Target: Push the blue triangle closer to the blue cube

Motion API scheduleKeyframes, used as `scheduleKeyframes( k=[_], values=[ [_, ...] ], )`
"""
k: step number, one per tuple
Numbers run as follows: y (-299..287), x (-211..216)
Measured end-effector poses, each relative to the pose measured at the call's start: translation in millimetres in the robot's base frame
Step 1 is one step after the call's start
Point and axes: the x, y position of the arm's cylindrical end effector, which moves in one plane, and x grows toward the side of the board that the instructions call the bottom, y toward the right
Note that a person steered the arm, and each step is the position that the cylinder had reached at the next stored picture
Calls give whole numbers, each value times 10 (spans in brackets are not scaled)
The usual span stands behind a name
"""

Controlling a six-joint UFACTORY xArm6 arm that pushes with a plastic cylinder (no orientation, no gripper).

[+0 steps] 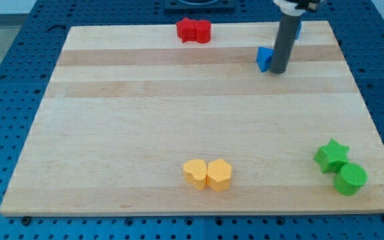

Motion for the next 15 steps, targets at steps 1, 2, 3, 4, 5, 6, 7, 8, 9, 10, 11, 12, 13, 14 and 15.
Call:
scheduleKeyframes(
  k=[1, 2, 3, 4, 5, 6, 7, 8, 9, 10, 11, 12, 13, 14, 15],
  values=[
    [-368, 56],
    [-503, -138],
    [-262, -420],
    [17, -549],
    [-359, -479],
    [-510, -252],
    [-229, -201],
    [174, -321],
    [381, -436],
    [377, -425],
    [425, -268],
    [622, -200],
    [825, -306],
    [819, -547],
    [807, -695]
  ],
)
